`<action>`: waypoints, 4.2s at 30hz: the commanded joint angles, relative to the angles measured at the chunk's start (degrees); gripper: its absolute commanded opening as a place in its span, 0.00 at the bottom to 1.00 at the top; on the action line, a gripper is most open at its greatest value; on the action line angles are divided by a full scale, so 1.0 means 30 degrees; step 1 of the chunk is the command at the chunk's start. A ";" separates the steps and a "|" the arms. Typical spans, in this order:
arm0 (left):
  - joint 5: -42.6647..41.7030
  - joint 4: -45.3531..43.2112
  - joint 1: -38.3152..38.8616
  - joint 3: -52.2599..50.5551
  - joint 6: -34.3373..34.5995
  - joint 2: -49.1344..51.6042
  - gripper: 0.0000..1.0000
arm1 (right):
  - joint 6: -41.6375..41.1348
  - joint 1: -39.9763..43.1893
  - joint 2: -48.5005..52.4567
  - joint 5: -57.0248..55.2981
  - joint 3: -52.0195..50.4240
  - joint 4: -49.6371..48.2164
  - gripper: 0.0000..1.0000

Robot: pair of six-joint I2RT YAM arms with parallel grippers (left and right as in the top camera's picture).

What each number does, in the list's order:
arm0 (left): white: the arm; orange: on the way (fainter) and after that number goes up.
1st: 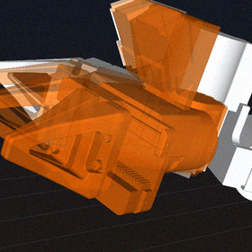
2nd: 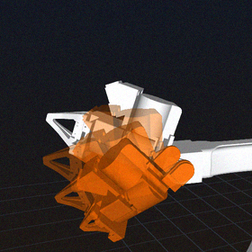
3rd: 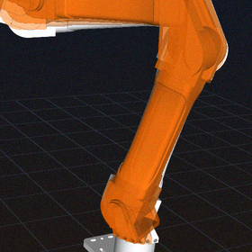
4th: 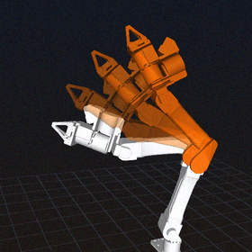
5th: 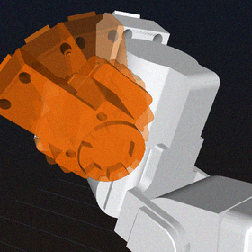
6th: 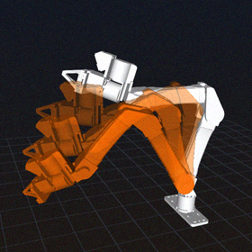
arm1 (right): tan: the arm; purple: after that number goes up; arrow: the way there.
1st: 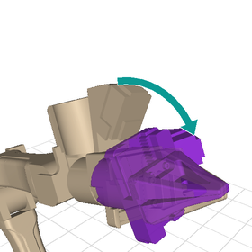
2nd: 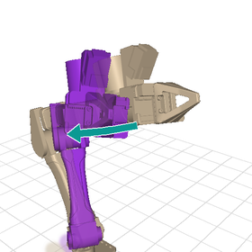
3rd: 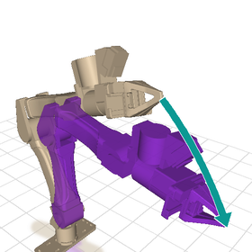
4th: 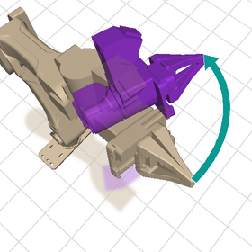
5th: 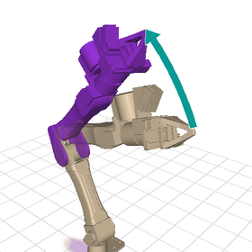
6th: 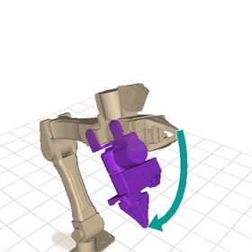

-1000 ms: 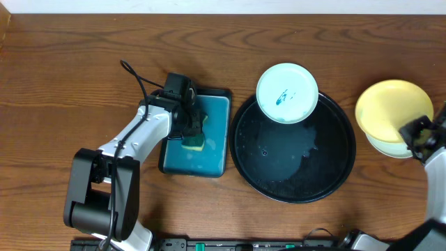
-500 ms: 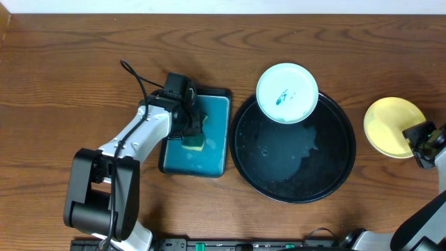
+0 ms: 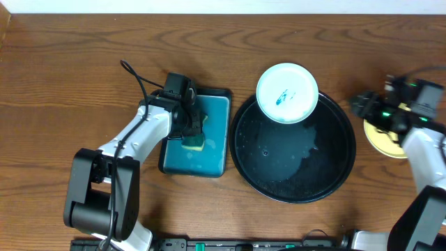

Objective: Clean dirty plates on tray and stack at the side
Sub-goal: 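Carry the yellow plate right and stack it on the mint plate, then grip the remaining mint plate rim with the right gripper and pull it to center, then lift the sponge with the left gripper and hold it above the blue tray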

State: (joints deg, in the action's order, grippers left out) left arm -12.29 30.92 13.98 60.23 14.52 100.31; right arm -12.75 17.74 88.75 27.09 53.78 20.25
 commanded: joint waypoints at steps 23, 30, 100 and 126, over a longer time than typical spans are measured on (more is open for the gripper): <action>0.0044 0.0117 -0.0066 -0.0255 -0.0313 0.0219 0.07 | -0.1836 -0.6164 0.5967 -0.4233 0.0321 -0.4779 0.43; 0.0044 0.0117 -0.0066 -0.0255 -0.0313 0.0219 0.08 | -0.1800 -0.6156 0.5370 -0.4218 0.0321 -0.3832 0.09; 0.0838 -0.0036 0.0182 0.0117 0.0175 -0.2441 0.07 | -0.0947 -0.7322 0.2426 -0.4459 -0.1501 0.3949 0.01; -1.2896 0.0029 -0.4852 0.0000 -0.7934 -0.4080 0.07 | -0.0947 -0.7322 0.2426 -0.4597 -0.1501 0.2295 0.11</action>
State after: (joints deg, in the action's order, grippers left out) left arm -44.03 31.07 0.97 60.23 -4.69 88.33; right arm -15.90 -3.64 95.61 13.30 49.69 27.59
